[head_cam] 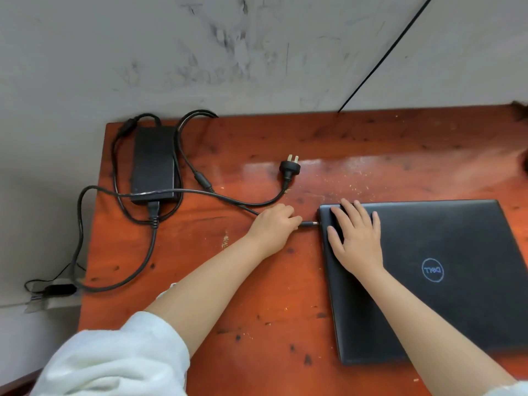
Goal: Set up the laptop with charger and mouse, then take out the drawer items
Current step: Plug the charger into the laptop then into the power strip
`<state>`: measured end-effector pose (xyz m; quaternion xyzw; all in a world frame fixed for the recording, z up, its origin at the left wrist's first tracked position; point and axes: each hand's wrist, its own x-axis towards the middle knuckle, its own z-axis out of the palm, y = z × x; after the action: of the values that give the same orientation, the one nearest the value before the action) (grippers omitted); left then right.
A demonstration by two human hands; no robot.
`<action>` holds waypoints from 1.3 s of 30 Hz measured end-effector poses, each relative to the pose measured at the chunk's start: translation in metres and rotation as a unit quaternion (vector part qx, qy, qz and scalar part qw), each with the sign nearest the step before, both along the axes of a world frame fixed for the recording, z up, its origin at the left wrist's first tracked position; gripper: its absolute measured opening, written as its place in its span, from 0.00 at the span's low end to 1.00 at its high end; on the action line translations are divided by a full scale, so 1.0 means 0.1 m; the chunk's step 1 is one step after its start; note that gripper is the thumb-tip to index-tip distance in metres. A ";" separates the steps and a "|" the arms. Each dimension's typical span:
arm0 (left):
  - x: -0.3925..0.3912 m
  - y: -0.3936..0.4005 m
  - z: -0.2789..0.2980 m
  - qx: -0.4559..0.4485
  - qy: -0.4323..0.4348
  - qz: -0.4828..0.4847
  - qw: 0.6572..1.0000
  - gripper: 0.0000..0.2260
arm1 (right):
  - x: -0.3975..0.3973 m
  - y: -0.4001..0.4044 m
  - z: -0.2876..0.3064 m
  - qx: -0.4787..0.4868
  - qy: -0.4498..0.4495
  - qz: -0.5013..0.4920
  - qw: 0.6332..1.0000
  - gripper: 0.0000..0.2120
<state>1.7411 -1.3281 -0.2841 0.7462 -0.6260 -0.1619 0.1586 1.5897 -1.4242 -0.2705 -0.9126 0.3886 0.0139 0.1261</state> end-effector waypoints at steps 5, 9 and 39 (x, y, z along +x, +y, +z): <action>0.04 -0.03 -0.05 0.014 0.009 0.006 1.000 0.12 | 0.01 -0.02 0.00 -0.002 0.004 0.003 1.000 0.30; 0.04 -0.03 -0.05 0.003 0.017 0.007 1.000 0.11 | 0.00 -0.02 -0.01 -0.005 0.009 0.008 1.000 0.27; -0.17 0.21 0.19 -0.003 -0.024 0.031 0.999 0.06 | 0.05 0.05 -0.05 -0.027 -0.081 0.023 0.996 0.17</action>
<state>1.7241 -1.3069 -0.2648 0.7687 -0.6062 -0.1374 0.1508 1.5946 -1.4196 -0.2759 -0.9225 0.3563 -0.0682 0.1321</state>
